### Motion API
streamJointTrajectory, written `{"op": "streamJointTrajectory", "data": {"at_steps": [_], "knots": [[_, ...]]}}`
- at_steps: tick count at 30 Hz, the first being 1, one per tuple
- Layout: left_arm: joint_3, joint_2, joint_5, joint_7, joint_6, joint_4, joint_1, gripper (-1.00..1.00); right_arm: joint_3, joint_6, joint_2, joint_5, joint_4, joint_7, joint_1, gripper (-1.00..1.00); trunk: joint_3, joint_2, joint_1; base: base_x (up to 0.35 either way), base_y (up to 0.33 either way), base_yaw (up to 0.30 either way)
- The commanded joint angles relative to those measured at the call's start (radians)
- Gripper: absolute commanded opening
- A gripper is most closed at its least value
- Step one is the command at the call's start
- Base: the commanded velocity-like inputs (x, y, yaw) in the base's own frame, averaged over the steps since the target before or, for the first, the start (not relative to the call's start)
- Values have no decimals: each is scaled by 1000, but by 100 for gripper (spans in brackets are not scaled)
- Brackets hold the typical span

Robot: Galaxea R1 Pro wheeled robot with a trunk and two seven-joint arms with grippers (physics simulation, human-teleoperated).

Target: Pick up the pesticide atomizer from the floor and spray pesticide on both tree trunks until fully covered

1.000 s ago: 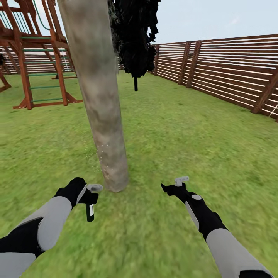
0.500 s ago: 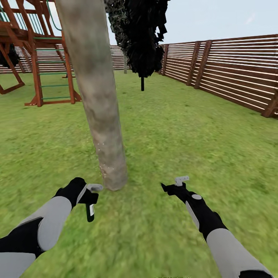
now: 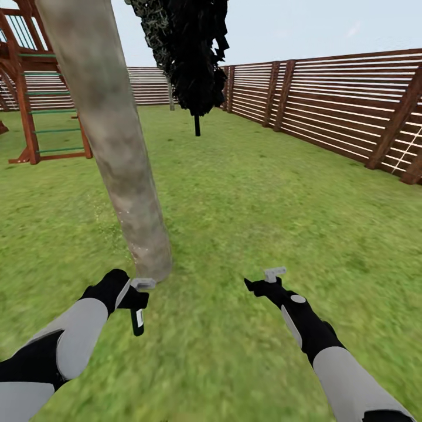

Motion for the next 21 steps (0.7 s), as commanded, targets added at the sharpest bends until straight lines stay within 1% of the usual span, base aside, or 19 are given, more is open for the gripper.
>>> {"op": "streamJointTrajectory", "data": {"at_steps": [1,7,9,10,11,12,13,15,16,17,18,20,21], "knots": [[8,0,-10,-7,3,-4,-1,-100,1,6,0,3,-2,2,0,100,-2,0,0,-31,-23,155],[11,4,-11,-6,5,-18,-3,-100,1,8,2,3,-2,2,0,100,-9,0,0,-7,-5,183],[10,1,-10,-10,31,-92,-12,-100,0,7,2,3,-1,2,0,100,-11,0,0,0,0,191],[9,0,-10,-12,86,-134,-18,-100,0,7,2,3,-2,2,0,100,-13,0,0,0,0,191],[5,-1,-10,-17,154,-172,-50,-100,0,6,1,4,-2,2,0,100,-14,0,0,0,0,190],[-1,0,-11,-24,177,-182,-86,-100,-1,6,1,4,-2,2,0,100,-15,0,0,0,0,150],[-7,-1,-14,-33,194,-185,-140,-100,-1,6,1,5,-2,2,0,100,-15,0,0,0,0,49],[-17,0,-16,-37,204,-181,-201,-100,-2,6,0,5,-2,2,0,100,-15,0,0,0,0,15],[-32,2,-17,-38,207,-167,-226,-100,-2,6,-1,5,-2,2,0,100,-15,0,0,0,0,5],[-52,3,-17,-38,209,-144,-252,-100,-1,6,-1,5,-2,2,0,100,-15,0,0,0,0,3],[-83,2,-17,-38,210,-78,-314,-100,-1,5,-1,6,-2,2,0,100,-15,0,0,0,0,0],[-96,0,-17,-38,210,18,-401,-100,1,6,-1,7,-1,2,0,100,-15,0,0,0,0,0],[-100,1,-16,-38,210,87,-460,-100,2,6,-1,7,1,2,0,100,-15,0,0,0,0,0]]}}
